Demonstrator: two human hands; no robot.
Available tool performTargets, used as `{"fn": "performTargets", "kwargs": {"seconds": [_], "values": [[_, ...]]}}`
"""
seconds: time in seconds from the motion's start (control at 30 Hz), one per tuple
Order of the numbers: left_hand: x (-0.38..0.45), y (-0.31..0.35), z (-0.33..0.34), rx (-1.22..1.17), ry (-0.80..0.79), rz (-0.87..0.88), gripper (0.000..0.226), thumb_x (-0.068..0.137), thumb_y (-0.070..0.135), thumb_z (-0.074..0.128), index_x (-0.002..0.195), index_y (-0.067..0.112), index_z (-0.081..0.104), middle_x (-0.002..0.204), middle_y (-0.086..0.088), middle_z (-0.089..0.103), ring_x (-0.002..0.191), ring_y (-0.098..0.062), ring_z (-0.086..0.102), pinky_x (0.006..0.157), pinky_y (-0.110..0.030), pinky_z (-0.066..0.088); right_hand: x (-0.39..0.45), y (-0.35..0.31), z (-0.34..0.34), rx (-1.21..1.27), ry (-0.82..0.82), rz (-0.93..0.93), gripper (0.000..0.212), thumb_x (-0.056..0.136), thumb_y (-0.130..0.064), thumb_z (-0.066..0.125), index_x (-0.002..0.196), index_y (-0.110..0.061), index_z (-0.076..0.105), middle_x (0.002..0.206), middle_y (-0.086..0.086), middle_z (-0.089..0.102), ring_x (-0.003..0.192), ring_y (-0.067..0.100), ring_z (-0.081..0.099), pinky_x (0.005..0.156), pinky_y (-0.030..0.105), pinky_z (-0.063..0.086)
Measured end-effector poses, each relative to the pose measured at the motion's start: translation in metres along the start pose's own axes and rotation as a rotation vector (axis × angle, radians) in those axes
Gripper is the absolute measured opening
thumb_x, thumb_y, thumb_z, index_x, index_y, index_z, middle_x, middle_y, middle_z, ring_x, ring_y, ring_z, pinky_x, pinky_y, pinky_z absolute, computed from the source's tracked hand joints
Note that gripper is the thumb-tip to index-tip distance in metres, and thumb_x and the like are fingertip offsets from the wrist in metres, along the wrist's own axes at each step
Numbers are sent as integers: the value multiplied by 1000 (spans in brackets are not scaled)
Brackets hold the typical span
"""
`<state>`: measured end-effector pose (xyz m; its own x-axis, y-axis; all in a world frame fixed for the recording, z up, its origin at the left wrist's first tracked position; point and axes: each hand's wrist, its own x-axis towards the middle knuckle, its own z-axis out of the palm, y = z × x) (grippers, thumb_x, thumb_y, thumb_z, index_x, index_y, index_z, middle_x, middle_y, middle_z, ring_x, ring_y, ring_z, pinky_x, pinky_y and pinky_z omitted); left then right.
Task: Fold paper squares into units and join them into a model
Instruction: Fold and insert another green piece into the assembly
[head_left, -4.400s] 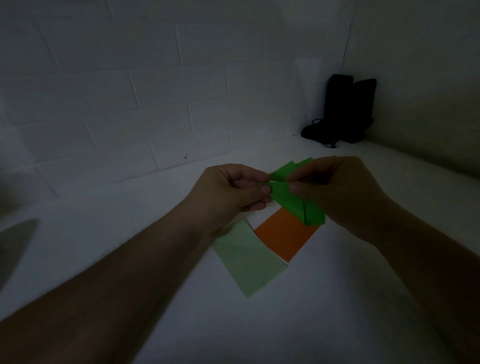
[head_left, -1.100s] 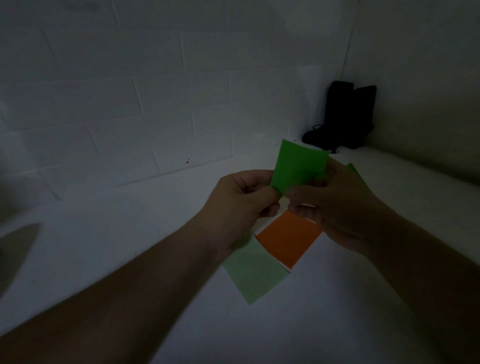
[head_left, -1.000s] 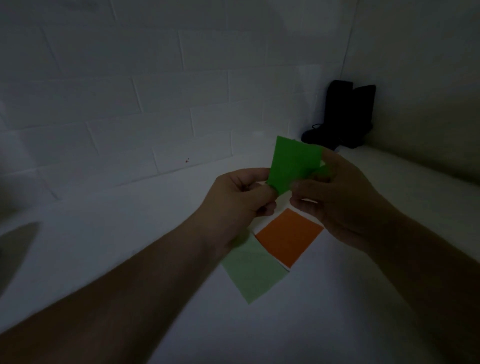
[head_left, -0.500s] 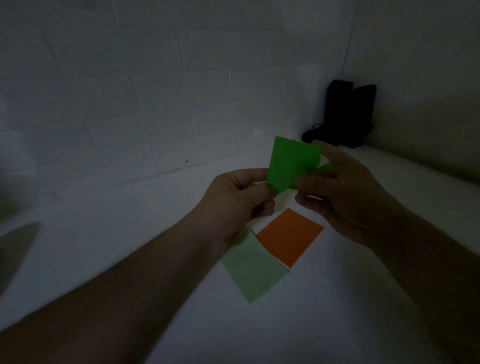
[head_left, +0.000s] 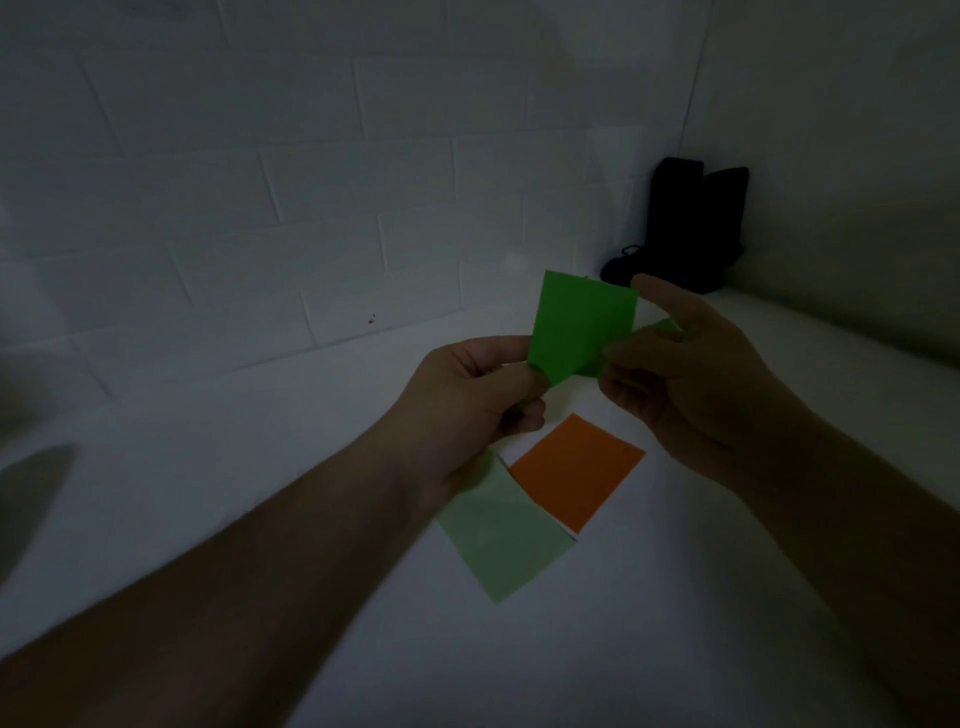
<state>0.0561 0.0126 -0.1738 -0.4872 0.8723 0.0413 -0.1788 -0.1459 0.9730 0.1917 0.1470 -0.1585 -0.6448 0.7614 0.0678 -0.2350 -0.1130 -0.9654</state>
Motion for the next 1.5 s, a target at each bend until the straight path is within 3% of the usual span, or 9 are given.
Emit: {"fn": "performTargets", "kwargs": {"seconds": [0.1,0.3,0.53,0.67,0.8,0.97,1.17,1.4,1.5], "values": [[0,0,1,-7,-4,0,26,93,-9,57,107,2,76,70,-7,65,63,-16,55,68,-28,54,1,0,1,33,21,4,71,88,11,59,147,-27,47,85,9,63,68,16,68,73,36,58],[0,1,0,5,19,1,27,93,-9,55,104,3,77,66,-6,62,62,-15,55,67,-28,54,-1,2,1,70,-5,-15,62,95,6,52,147,-27,47,65,2,66,67,15,66,73,35,60],[1,-1,-1,11,24,6,24,95,-7,58,107,3,76,76,-11,65,63,-15,59,68,-28,56,0,3,1,27,-71,21,60,92,-5,64,145,-26,46,106,17,69,80,21,69,75,36,59],[2,-2,-1,74,11,30,23,94,-7,63,113,1,73,73,-10,68,63,-16,62,68,-26,58,-7,10,8,-86,-186,-12,38,86,7,68,119,-10,63,101,21,65,82,25,65,77,37,61],[2,-4,-2,100,13,24,22,91,-5,68,112,0,73,72,-10,69,63,-16,63,68,-25,59,-3,9,4,-103,-91,-40,43,84,8,69,121,-11,63,113,23,68,95,30,69,81,40,62],[4,-4,-4,148,27,10,21,91,-5,68,108,5,75,75,-12,71,65,-17,65,72,-26,60,-1,6,1,-54,-52,-59,44,83,11,67,118,-15,63,99,7,76,85,20,75,69,29,59],[4,-4,-5,170,31,1,22,92,-4,67,112,1,74,76,-13,71,65,-17,65,72,-26,61,0,7,1,-43,-7,-56,46,85,11,67,124,-13,62,102,11,72,80,19,72,67,28,58],[3,0,-4,125,12,33,21,92,-6,65,110,0,75,71,-8,69,64,-16,62,72,-26,60,-3,7,3,39,-127,-7,36,86,8,65,115,-12,63,94,7,71,81,19,71,80,35,61],[2,0,-4,111,13,43,25,92,-8,65,115,-3,72,80,-17,71,64,-16,61,70,-25,58,-7,16,10,-48,-242,-22,36,81,6,71,109,-12,60,98,28,58,95,26,66,82,39,60]]}}
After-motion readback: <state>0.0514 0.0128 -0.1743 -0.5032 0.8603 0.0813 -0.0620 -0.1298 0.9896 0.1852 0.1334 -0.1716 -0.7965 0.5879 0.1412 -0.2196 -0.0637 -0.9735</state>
